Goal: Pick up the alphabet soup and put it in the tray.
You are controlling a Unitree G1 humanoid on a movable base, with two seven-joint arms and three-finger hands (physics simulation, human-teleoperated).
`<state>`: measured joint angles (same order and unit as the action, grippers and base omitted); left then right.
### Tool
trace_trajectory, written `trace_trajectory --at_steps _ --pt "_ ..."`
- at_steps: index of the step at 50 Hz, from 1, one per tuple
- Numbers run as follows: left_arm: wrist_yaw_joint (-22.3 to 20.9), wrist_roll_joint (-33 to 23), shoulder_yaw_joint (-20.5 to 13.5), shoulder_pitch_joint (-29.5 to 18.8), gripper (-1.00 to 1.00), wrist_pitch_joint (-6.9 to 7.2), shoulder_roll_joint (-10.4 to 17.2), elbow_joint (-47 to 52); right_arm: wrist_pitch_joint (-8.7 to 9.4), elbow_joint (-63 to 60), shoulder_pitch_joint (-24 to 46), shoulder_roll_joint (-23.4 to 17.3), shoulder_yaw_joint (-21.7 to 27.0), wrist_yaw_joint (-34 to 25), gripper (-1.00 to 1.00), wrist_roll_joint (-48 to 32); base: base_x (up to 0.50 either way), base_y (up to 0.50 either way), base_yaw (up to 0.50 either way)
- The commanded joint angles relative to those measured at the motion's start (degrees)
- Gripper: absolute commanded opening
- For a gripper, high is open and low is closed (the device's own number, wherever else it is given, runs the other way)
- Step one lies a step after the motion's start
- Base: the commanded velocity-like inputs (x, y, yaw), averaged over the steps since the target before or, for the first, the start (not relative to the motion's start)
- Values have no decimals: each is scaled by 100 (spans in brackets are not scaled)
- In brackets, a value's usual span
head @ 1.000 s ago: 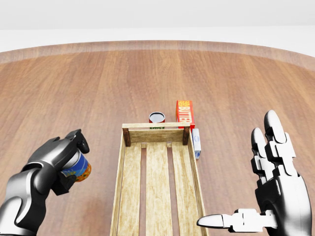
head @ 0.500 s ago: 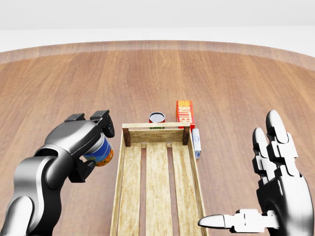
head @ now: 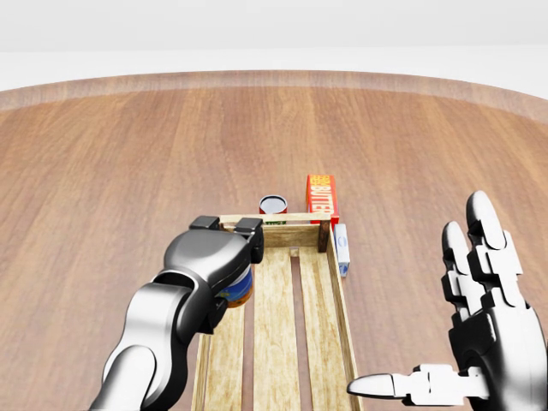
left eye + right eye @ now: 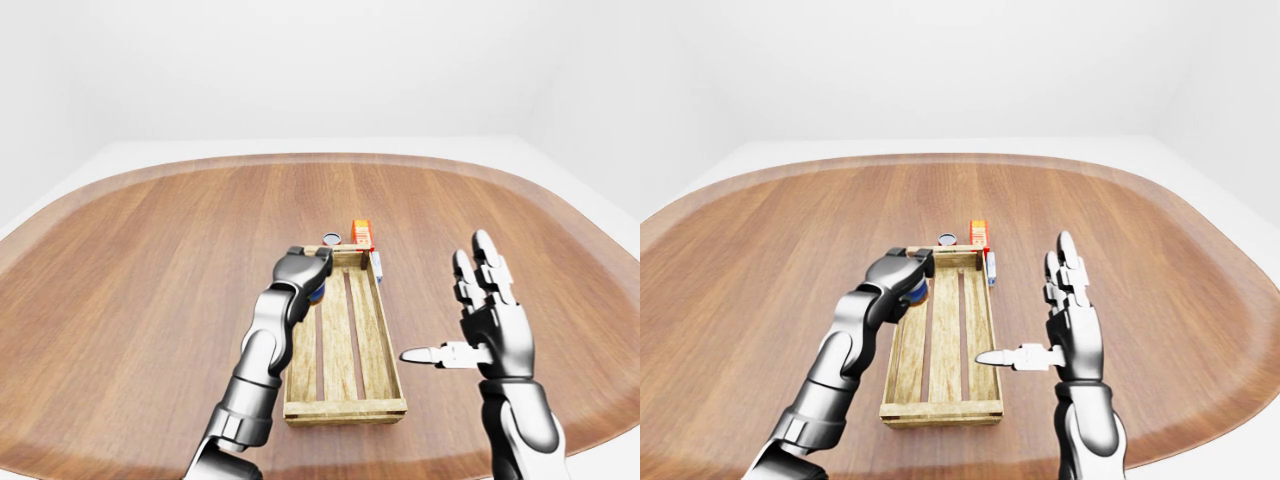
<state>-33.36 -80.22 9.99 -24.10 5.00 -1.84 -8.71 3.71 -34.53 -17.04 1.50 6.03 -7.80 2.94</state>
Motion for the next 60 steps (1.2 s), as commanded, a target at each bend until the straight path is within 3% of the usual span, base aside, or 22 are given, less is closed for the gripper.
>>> trace_trajectory --at_steps 1,2,3,20,26,28,36,48,60 --pt "497 -288 228 -37 -100 0 -383 -327 -10 29 11 -2 -33 13 100 -38 0 0 0" --pt "487 -217 231 -17 -100 0 -466 -311 -12 28 7 -5 -32 12 100 -36 0 0 0" --pt "784 -258 324 74 -100 0 -459 -441 -8 17 3 -7 -15 10 100 -18 0 0 0" --pt "894 -535 561 276 -100 0 -619 -671 9 -16 -13 -7 -37 18 100 -23 0 0 0" --pt "1174 -529 525 159 -99 0 -590 -1200 4 -15 -7 -2 4 4 100 3 0 0 0" --pt "1451 -531 467 -4 -98 0 -596 -1688 3 -4 1 0 -4 7 100 -8 0 0 0" --pt "1624 -514 535 10 -98 0 -636 -1947 -3 -6 -3 -5 -12 9 100 -14 0 0 0" --pt "2228 -105 406 -460 -99 0 -696 -3120 18 -19 5 4 19 -1 100 -8 0 0 0" --pt "2549 52 442 -583 -98 0 -752 -3580 26 -72 -30 8 31 -17 100 14 0 0 0"
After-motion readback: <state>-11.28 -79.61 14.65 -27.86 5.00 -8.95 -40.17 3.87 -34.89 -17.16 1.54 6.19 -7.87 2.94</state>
